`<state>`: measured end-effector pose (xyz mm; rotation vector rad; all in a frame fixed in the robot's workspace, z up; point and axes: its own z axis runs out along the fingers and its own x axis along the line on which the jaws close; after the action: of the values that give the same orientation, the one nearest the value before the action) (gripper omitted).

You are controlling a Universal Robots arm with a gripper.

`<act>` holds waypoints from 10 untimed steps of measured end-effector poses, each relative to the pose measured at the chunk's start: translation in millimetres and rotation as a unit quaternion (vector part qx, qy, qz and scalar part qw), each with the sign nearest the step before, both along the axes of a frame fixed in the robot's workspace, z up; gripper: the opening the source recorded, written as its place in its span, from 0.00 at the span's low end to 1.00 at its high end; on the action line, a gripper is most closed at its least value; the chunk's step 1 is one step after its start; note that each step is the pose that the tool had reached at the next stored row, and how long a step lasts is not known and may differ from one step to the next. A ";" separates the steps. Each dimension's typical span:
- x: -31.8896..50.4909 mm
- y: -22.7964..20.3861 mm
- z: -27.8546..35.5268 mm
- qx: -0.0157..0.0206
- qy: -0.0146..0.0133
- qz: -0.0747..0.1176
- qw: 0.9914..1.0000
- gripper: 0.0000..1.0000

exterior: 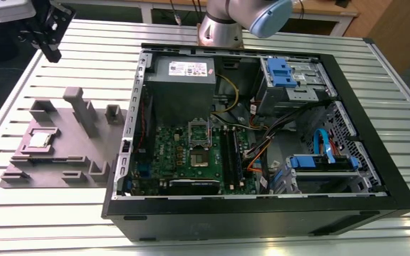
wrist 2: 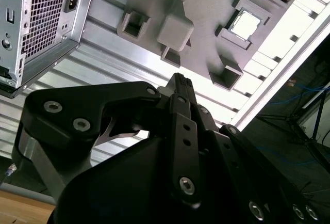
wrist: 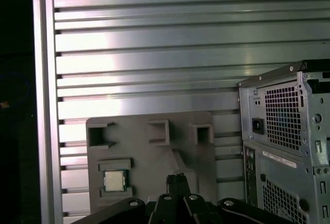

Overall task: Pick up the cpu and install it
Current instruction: 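Pick up the cpu and move it towards the insertion slot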

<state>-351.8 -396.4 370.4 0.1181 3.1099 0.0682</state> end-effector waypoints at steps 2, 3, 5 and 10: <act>-1.0 0.0 -0.3 0.000 0.000 0.000 1.000 0.10; -1.6 0.0 -0.6 0.000 0.000 0.000 1.000 0.10; -2.6 0.0 -1.5 0.000 0.000 0.000 1.000 0.10; -7.4 -0.8 -5.8 0.000 0.000 0.000 1.000 0.10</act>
<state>-359.3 -397.1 364.6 0.1181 3.1100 0.0680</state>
